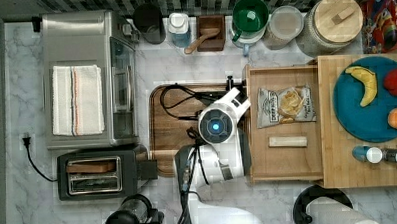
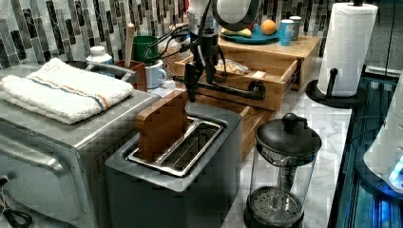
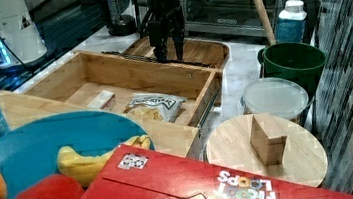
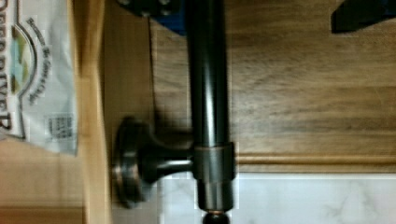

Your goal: Open the drawer.

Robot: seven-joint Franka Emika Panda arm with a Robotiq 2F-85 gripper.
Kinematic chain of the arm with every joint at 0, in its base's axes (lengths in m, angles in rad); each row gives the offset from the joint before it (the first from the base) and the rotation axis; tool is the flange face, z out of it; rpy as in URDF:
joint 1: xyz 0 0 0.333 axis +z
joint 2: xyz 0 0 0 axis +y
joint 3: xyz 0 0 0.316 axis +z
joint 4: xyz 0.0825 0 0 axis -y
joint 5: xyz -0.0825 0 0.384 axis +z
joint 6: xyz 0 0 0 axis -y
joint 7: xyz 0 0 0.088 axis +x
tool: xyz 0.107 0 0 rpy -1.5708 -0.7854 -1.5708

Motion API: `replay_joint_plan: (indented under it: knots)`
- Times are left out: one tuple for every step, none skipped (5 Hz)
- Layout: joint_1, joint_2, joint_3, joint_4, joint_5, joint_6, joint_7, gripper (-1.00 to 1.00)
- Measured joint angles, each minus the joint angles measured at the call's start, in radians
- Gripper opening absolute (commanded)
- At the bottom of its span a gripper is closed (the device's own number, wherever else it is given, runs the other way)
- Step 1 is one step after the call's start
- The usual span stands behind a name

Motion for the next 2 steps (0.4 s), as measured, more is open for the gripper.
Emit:
replay_joint_plan:
  knots:
    - [-0.002, 0.0, 0.003, 0.0, 0.005, 0.003, 0.0, 1.0]
    - [-0.004, -0.006, 0.012, 0.0, 0.004, 0.0, 0.0, 1.0]
